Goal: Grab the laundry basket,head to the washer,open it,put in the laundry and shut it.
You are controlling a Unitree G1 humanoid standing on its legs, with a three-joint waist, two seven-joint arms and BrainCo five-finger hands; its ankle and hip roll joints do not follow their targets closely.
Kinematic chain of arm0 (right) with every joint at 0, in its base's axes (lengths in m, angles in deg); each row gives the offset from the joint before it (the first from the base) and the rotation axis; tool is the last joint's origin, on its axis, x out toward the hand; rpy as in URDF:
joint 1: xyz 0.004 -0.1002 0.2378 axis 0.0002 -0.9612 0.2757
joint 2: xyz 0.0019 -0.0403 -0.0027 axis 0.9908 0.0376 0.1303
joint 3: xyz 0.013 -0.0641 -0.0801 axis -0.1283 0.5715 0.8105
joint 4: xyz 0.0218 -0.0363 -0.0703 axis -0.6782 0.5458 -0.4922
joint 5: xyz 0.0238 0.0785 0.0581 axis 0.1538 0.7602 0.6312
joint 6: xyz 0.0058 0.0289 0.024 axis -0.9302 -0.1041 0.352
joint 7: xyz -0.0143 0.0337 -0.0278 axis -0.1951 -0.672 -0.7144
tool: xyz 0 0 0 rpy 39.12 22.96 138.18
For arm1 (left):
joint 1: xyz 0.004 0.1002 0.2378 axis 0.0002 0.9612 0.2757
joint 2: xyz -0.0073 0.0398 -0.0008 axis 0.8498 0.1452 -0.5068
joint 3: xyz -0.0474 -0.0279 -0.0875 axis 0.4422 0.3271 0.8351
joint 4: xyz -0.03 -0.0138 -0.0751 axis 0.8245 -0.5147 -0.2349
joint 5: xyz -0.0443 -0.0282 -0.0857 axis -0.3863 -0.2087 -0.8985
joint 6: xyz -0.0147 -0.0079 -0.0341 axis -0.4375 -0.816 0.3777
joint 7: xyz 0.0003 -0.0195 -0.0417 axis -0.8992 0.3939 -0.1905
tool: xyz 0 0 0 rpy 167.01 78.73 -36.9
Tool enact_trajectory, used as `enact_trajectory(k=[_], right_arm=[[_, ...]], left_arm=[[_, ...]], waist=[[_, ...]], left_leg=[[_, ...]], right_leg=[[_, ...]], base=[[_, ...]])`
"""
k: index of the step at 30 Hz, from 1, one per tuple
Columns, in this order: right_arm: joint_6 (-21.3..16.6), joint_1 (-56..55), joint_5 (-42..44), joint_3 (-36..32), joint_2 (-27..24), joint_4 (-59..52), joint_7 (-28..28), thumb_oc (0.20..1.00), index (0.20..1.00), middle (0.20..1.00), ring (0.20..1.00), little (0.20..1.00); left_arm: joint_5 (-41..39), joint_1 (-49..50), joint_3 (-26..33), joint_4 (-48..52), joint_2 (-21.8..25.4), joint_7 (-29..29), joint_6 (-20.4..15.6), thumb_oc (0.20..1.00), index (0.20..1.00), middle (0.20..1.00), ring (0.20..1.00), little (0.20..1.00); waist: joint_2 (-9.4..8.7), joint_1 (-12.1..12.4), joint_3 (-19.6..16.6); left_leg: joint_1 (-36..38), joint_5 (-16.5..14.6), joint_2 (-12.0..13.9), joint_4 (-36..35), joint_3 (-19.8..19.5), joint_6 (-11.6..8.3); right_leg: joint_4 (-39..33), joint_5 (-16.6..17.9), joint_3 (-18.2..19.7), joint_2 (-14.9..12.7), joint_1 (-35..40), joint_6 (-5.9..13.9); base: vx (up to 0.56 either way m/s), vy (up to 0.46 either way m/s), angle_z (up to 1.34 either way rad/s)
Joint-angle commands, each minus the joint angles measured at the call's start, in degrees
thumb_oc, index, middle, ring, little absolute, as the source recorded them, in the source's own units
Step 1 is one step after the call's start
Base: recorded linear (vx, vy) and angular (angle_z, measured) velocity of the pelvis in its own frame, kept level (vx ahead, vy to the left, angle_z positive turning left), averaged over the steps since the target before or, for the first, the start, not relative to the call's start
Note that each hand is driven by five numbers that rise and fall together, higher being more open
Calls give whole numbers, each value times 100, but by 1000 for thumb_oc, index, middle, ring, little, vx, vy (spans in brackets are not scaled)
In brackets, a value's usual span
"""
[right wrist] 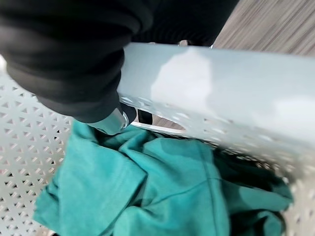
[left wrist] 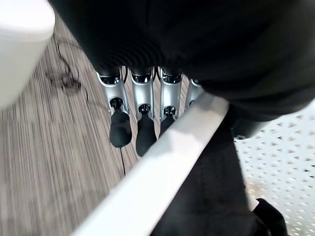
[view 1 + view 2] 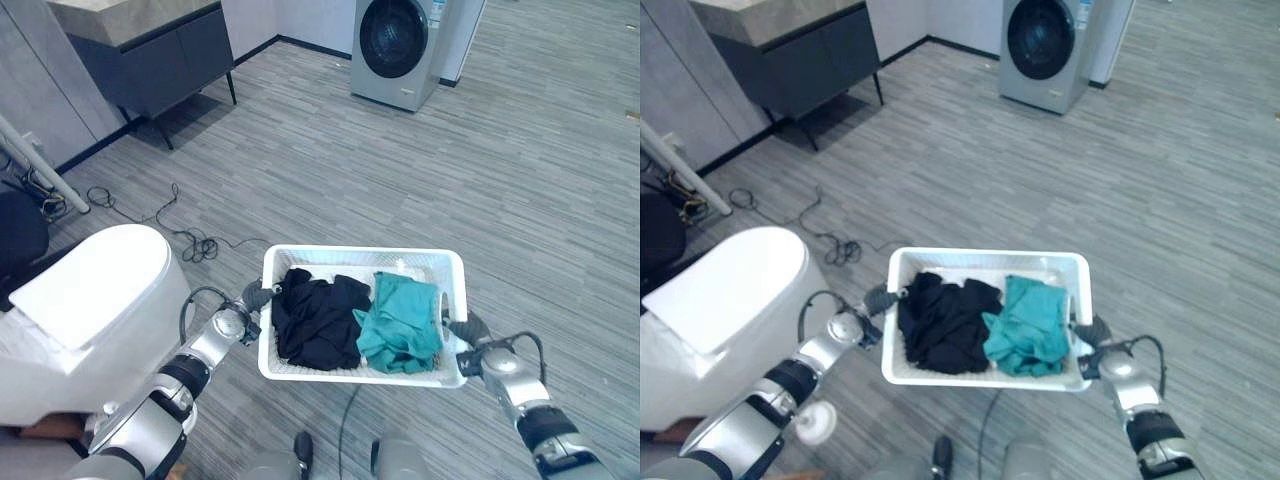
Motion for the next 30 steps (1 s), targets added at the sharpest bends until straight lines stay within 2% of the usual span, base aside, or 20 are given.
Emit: enact_trajectory(k=[1,2,4,6,7,8,9,11,12,14,15,16,17,19,22,25,26,29,30], right_arm=[[-575,424,166,-39,-199,-407,-292,200,200,200,200,200],[-587,408,174,-64,-205,-432,-288,200,200,200,200,200],[-593,361,183,-103,-241,-489,-266,200,200,200,200,200],[-582,272,161,-168,-258,-579,-267,200,200,200,200,200],[-570,231,153,-185,-258,-586,-265,200,200,200,200,200],[-570,230,153,-185,-259,-587,-265,200,200,200,200,200],[-559,194,144,-182,-237,-556,-270,200,200,200,200,200],[-544,134,135,-219,-274,-567,-258,200,200,200,200,200],[-543,120,138,-251,-322,-531,-229,200,200,200,200,200],[-530,124,147,-287,-438,-444,-179,200,200,200,200,200],[-523,87,189,-334,-469,-463,-128,200,200,200,200,200],[-519,47,171,-377,-538,-681,-88,200,200,200,200,200],[-514,42,170,-383,-538,-689,-88,200,200,200,200,200],[-510,-155,178,-547,-643,-994,-69,200,200,200,200,200],[-485,-351,166,-703,-733,-1049,-58,200,200,200,200,200],[-468,-675,78,-987,-959,-1107,-51,200,200,200,200,200],[-468,-684,77,-995,-962,-1109,-53,200,200,200,200,200],[-463,-655,51,-1033,-1056,-1004,-82,200,200,200,200,200],[-488,-589,50,-1032,-1093,-904,-65,200,200,200,200,200]], left_arm=[[-44,-213,204,124,47,36,-335,200,200,200,200,200],[-20,-208,208,102,26,33,-334,200,200,200,200,200],[45,-202,232,28,-37,36,-320,200,200,200,200,200],[157,-184,272,-39,-80,47,-322,200,200,200,200,200],[223,-196,263,-68,-111,61,-309,200,200,200,200,200],[223,-197,264,-68,-112,61,-309,200,200,200,200,200],[347,-227,258,-124,-189,64,-314,200,200,200,200,200],[400,-264,227,-80,-235,60,-307,200,200,200,200,200],[392,-310,198,-78,-288,42,-317,200,200,200,200,200],[401,-390,113,-158,-350,21,-345,200,200,200,200,200],[381,-419,89,-190,-367,21,-333,200,200,200,200,200],[311,-453,142,-130,-369,23,-308,200,200,200,200,200],[311,-455,140,-128,-369,23,-306,200,200,200,200,200],[179,-499,172,-59,-307,40,-305,200,200,200,200,200],[171,-548,164,25,-248,31,-285,200,200,200,200,200],[158,-685,130,14,-250,17,-293,200,200,200,200,200],[157,-688,125,7,-259,17,-297,200,200,200,200,200],[115,-818,67,-108,-262,15,-323,200,200,200,200,200],[52,-919,-21,-145,-260,-1,-347,200,200,200,200,200]], waist=[[-58,-93,-312],[-72,-177,-295],[-97,-349,-251],[-177,-469,-286],[-160,-510,-277],[-154,-513,-269],[-188,-562,-359],[-225,-594,-501],[-209,-624,-552],[-161,-724,-608],[-157,-742,-587],[-212,-696,-513],[-201,-699,-509],[-375,-623,-417],[-403,-543,-403],[-429,-473,-394],[-429,-458,-390],[-375,-390,-381],[-324,-329,-370]], left_leg=[[-504,329,328,163,253,-366],[-360,219,275,119,206,-409],[-102,-31,204,139,55,-494],[164,-262,105,128,-10,-582],[289,-377,119,147,-53,-609],[298,-380,124,148,-56,-610],[631,-608,103,183,-98,-706],[788,-681,133,327,-120,-798],[758,-573,213,593,-127,-923],[597,-95,498,1441,62,-1215],[355,235,663,2037,137,-1295],[-88,871,699,3183,164,-1381],[-118,852,712,3236,154,-1386],[-698,1091,730,4147,148,-1283],[-1041,937,790,4062,212,-1171],[-1579,664,691,3121,91,-1040],[-1555,651,690,3110,102,-1037],[-1625,648,668,1645,-224,-1075],[-1679,947,816,820,-415,-1160]], right_leg=[[-2199,1079,-54,60,999,493],[-2694,1009,-184,58,845,475],[-3618,1026,-176,108,747,502],[-4490,1293,-61,47,594,620],[-4877,1439,-118,34,628,668],[-4888,1443,-124,39,644,667],[-5430,1718,-439,-53,642,775],[-5533,1816,-526,-23,924,710],[-5539,1846,-491,64,1075,633],[-5312,1692,-519,188,1272,447],[-5215,1547,-534,254,1390,317],[-5162,1360,-501,356,1619,87],[-5154,1359,-509,367,1611,81],[-5244,1200,-317,471,1947,-97],[-5286,1079,-111,543,2084,-128],[-5229,865,256,659,2267,-87],[-5221,849,266,656,2277,-85],[-5223,646,537,778,2467,-23],[-5266,516,677,837,2674,7]], base=[[361,-1,50],[356,-30,64],[405,-79,92],[460,-108,85],[311,-70,64],[532,-146,84],[538,-170,69],[549,-225,45],[411,-222,2],[346,-207,9],[338,-280,18],[228,-222,7],[232,-215,-21],[245,-196,-49],[222,-90,-68],[248,16,-66],[165,44,-68],[286,79,-65],[321,83,-51]])
